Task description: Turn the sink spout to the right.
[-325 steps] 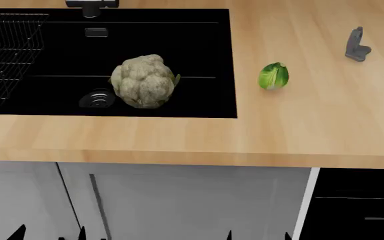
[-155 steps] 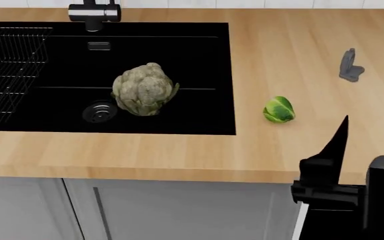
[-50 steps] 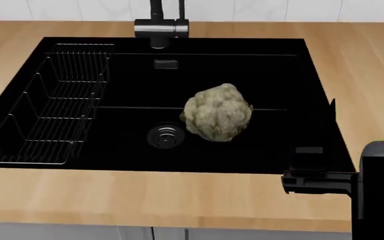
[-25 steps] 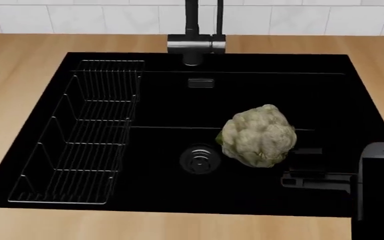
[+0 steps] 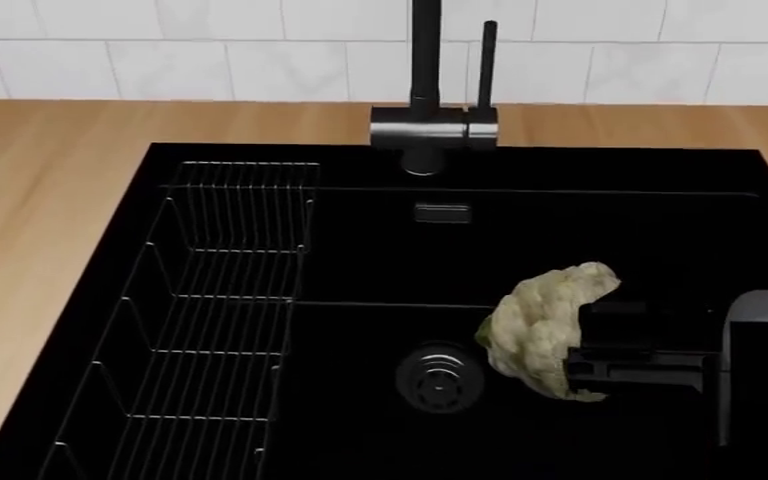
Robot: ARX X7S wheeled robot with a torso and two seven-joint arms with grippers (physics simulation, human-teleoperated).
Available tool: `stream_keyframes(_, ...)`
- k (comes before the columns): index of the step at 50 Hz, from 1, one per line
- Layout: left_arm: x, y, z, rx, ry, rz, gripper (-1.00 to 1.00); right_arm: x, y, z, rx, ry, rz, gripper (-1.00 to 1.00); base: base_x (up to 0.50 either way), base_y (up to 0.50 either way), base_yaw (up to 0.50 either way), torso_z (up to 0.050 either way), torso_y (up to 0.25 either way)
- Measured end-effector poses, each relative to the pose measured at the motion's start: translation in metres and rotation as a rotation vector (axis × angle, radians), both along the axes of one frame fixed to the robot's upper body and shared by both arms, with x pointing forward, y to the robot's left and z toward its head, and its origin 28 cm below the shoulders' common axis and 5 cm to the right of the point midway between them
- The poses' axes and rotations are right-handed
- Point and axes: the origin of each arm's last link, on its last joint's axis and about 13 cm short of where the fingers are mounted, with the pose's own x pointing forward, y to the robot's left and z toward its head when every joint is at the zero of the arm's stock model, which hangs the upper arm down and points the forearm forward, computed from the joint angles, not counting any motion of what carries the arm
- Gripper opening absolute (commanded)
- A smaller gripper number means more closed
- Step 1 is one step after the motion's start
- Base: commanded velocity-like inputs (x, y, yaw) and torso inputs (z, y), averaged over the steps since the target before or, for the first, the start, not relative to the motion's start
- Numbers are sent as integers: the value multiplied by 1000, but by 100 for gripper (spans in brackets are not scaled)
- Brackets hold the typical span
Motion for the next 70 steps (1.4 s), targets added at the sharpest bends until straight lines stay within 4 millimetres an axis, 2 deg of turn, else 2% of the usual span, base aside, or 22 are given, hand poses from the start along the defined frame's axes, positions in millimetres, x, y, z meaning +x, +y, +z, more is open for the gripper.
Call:
stream_keyframes(15, -1, 1, -1, -2, 2, 1, 100, 1, 1, -2, 1, 5, 2, 100, 229, 1, 0, 0, 0)
stream_keyframes(34, -1, 1, -3, -6, 6, -4, 100, 1, 3, -2, 0, 18, -12, 100, 5, 0, 0, 0, 1)
stream_keyframes(53, 2, -1, -6, -5, 14, -12, 100, 20, 19, 36, -8, -2, -1, 100, 0, 0, 0, 0, 0)
stream_keyframes(70, 3, -2, -9, -1, 22, -16, 100, 33, 46, 53, 10, 3, 106, 100, 0, 0, 0, 0, 0)
